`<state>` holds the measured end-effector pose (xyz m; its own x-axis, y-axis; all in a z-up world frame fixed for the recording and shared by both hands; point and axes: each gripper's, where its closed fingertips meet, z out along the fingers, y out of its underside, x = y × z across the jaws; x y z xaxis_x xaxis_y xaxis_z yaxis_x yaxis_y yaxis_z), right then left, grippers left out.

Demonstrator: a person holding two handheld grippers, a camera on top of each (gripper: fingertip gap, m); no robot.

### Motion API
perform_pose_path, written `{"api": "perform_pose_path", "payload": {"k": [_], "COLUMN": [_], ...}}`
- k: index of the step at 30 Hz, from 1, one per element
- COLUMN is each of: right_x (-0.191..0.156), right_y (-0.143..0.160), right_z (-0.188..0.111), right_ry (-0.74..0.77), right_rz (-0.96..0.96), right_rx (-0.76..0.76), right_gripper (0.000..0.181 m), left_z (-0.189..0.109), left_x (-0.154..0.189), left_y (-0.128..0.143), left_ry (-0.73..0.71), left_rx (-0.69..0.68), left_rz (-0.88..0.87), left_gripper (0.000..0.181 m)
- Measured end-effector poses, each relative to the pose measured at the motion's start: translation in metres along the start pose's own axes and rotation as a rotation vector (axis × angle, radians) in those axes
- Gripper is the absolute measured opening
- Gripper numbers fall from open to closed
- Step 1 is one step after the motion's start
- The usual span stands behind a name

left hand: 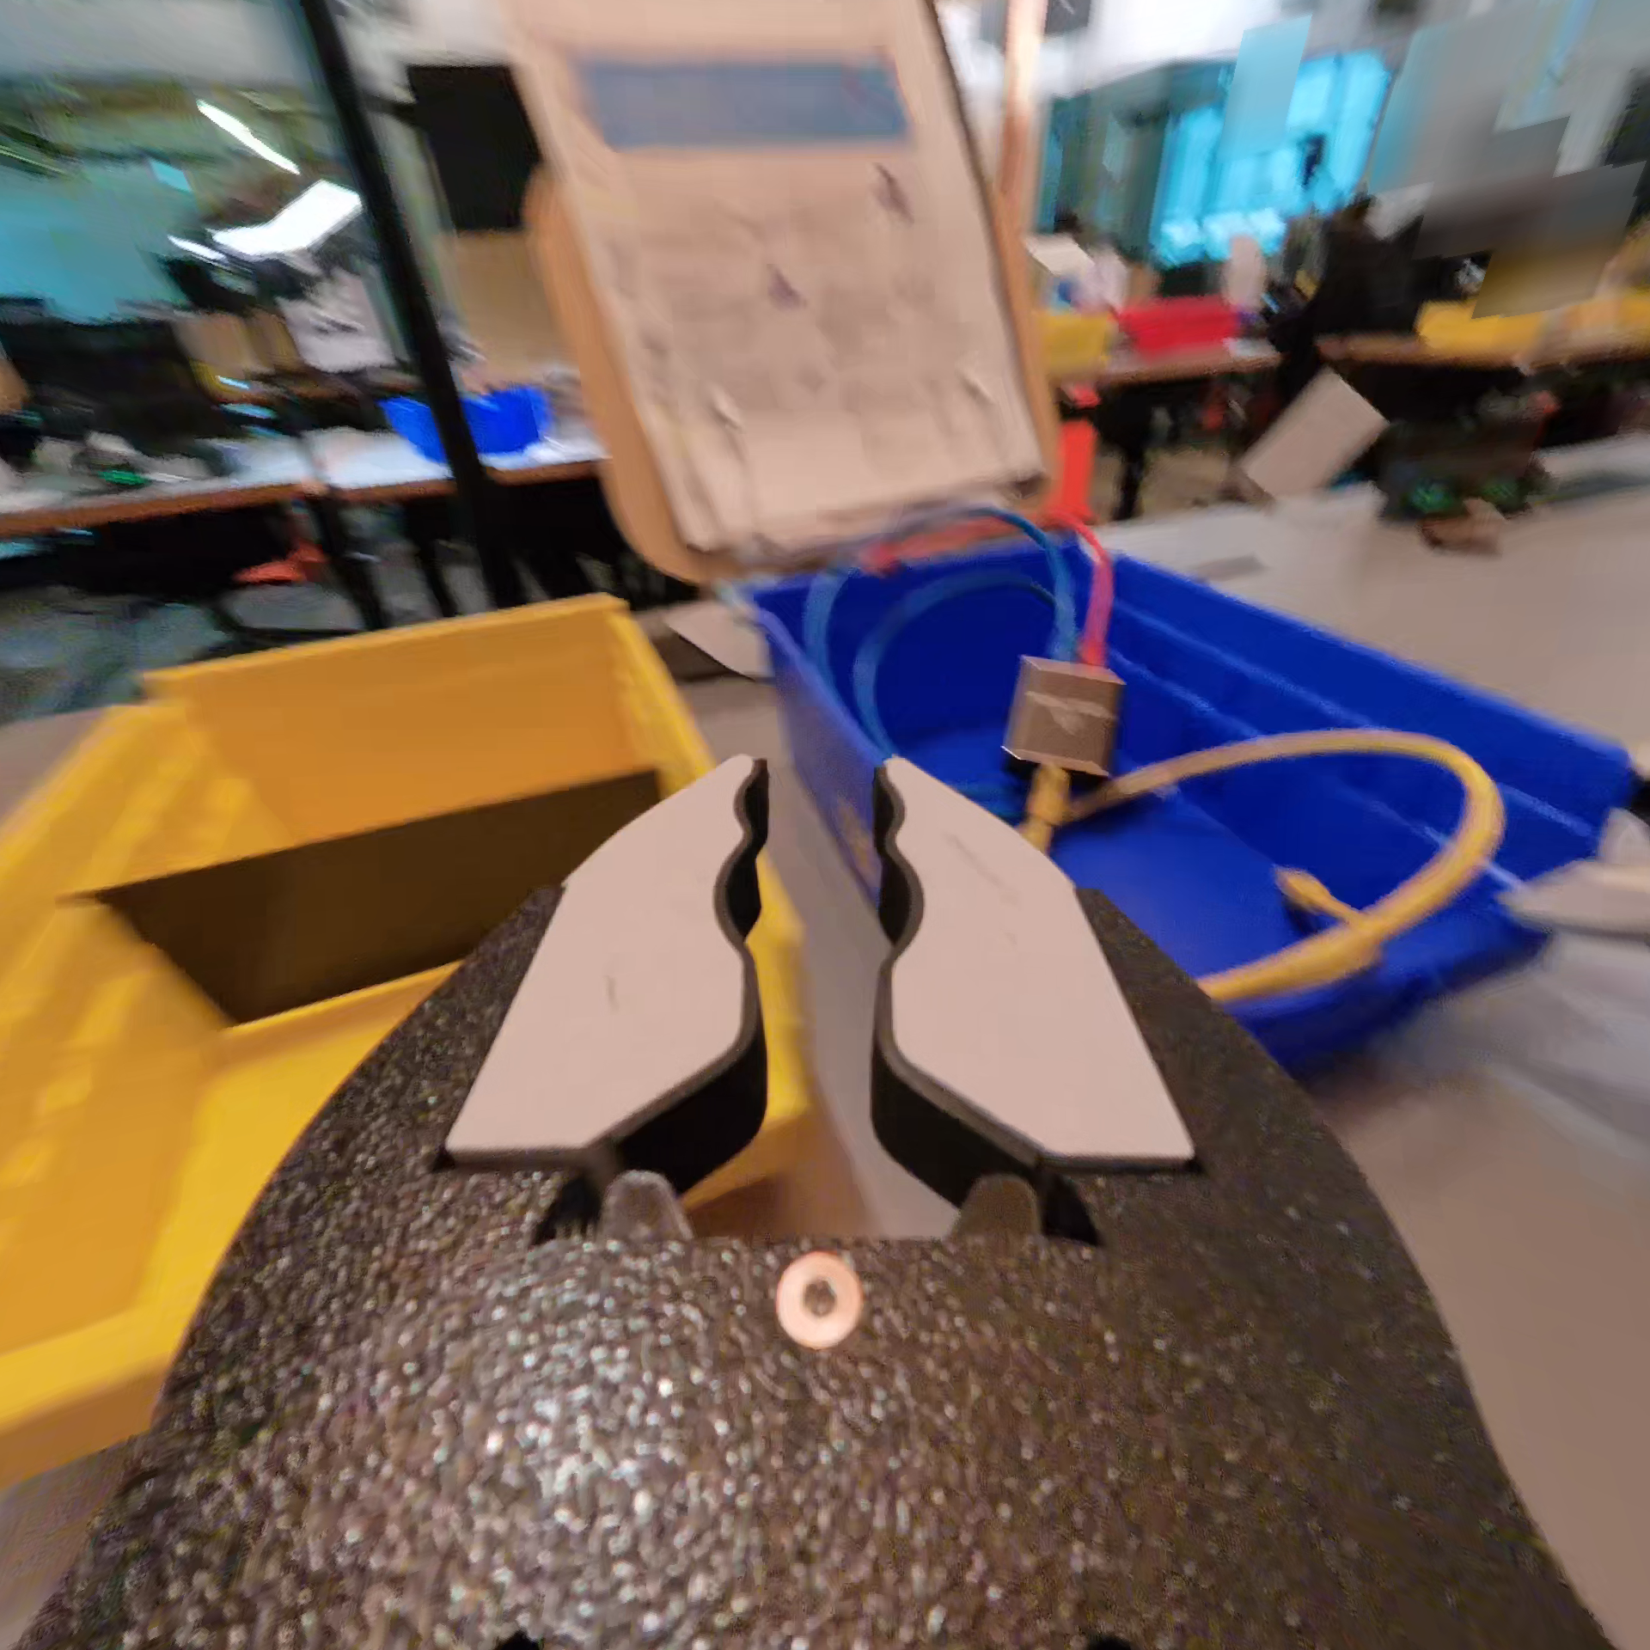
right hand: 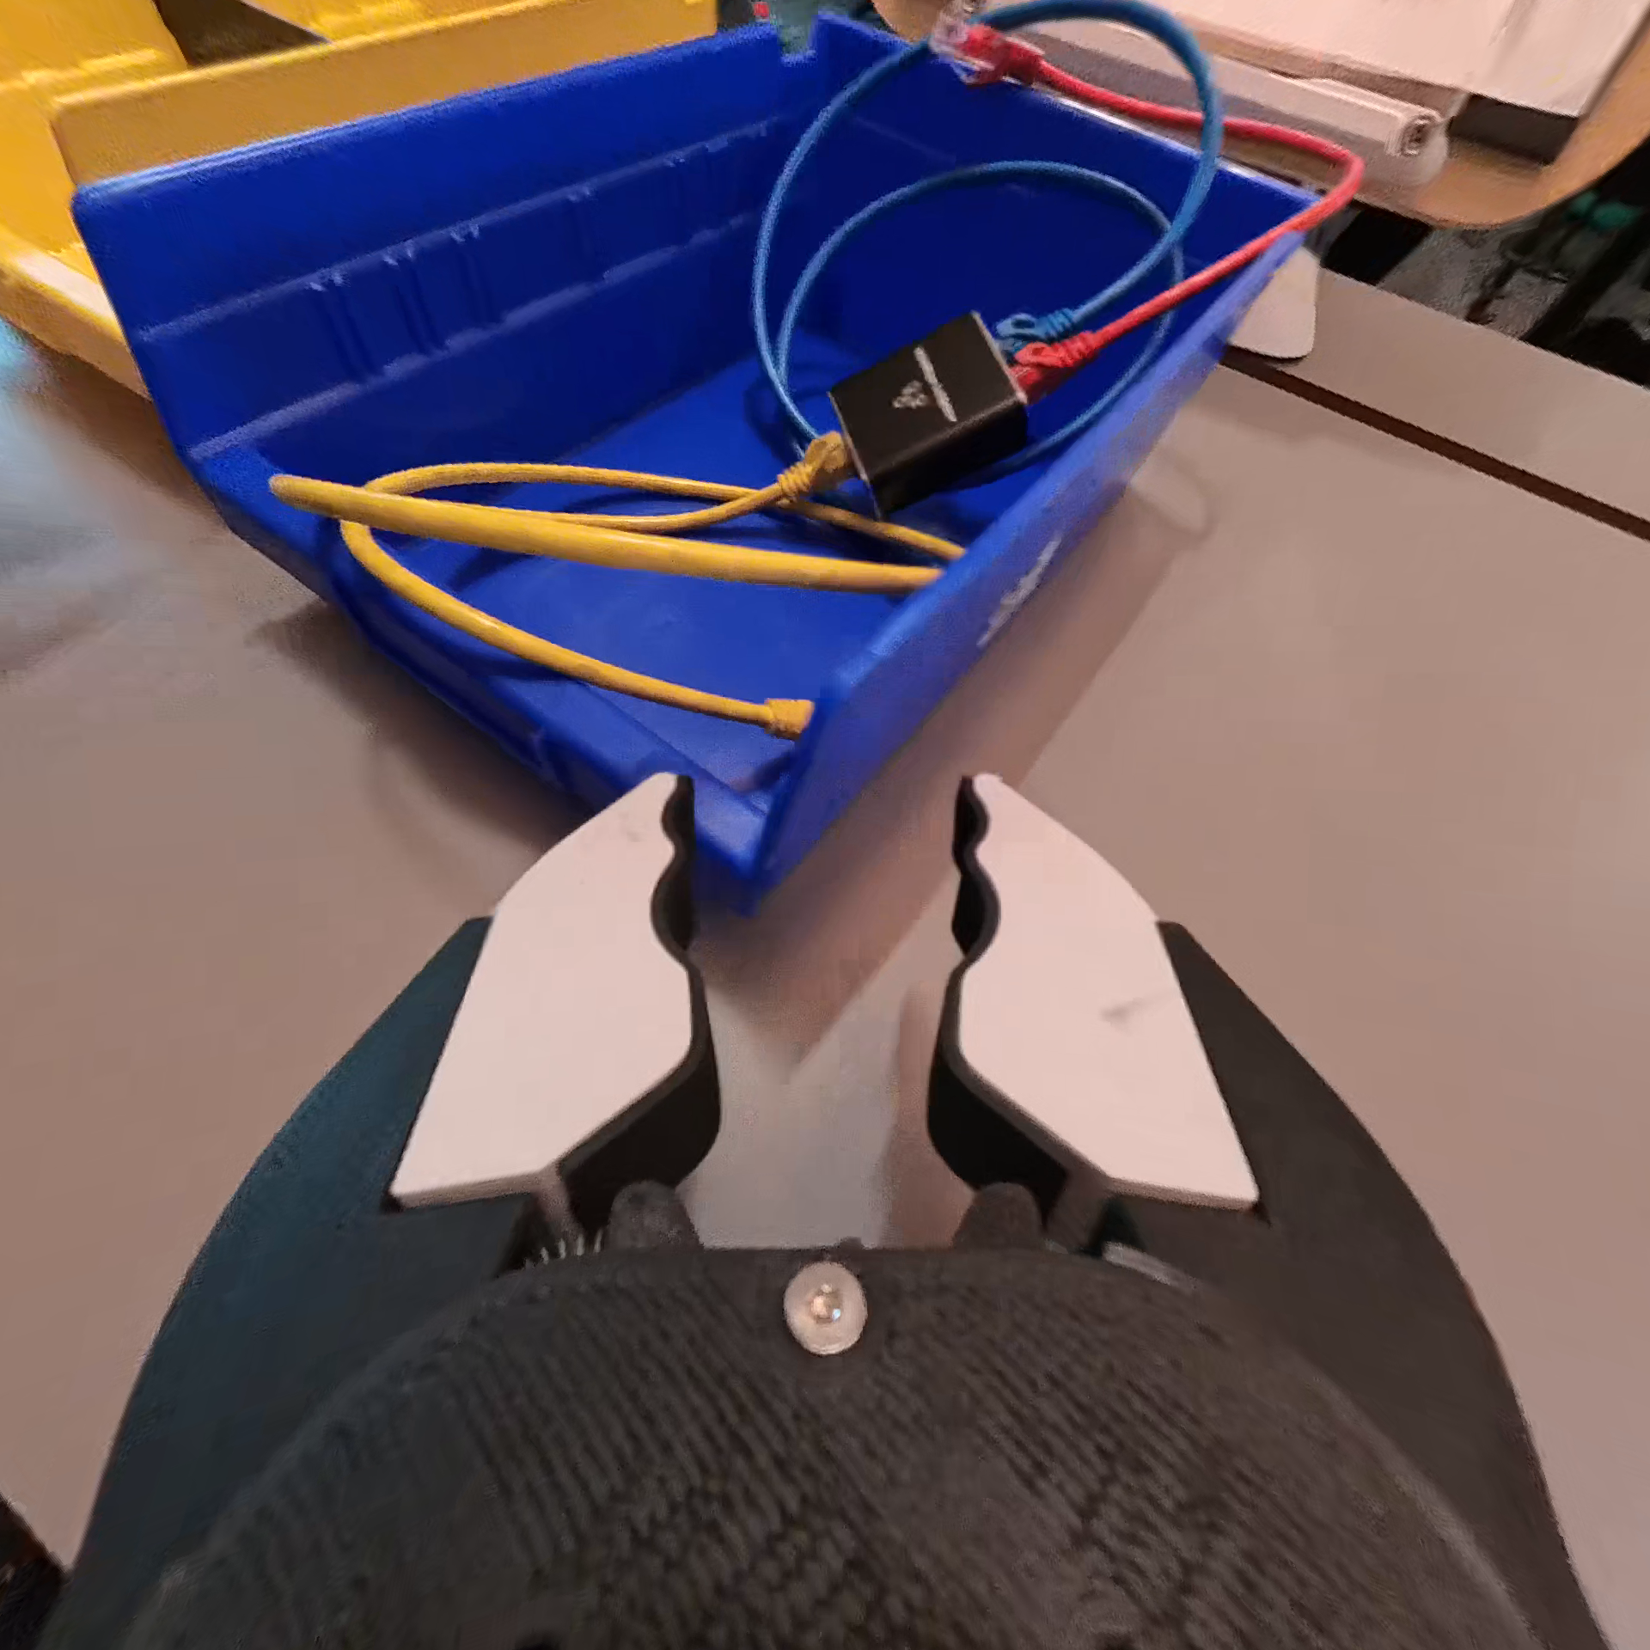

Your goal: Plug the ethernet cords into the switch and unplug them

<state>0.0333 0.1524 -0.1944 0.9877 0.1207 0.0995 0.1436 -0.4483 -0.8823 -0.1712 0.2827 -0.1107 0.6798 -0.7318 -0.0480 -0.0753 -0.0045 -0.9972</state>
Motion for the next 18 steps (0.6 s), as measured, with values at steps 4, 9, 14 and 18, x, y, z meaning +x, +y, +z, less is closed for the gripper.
{"api": "perform_pose_path", "payload": {"k": [4,9,14,18], "right_x": [0.022,0.007,-0.025,-0.028], "right_y": [-0.007,-0.027,-0.041,-0.057], "right_z": [-0.018,-0.018,-0.01,-0.013], "right_ry": [0.085,0.074,0.001,0.041], "right_rz": [0.02,-0.036,-0.071,-0.109], "right_rx": [0.03,0.078,0.091,0.121], "right_gripper": [0.064,0.065,0.074,0.078], "left_z": [-0.045,-0.053,-0.026,-0.03], "left_x": [-0.135,-0.222,-0.22,-0.22], "left_y": [-0.01,0.054,0.073,0.062], "left_ry": [-0.411,-0.463,-0.265,-0.35], "left_rx": [-0.029,-0.192,-0.158,-0.057], "left_rz": [0.049,-0.052,-0.129,-0.237], "left_gripper": [0.043,0.063,0.005,0.002]}}
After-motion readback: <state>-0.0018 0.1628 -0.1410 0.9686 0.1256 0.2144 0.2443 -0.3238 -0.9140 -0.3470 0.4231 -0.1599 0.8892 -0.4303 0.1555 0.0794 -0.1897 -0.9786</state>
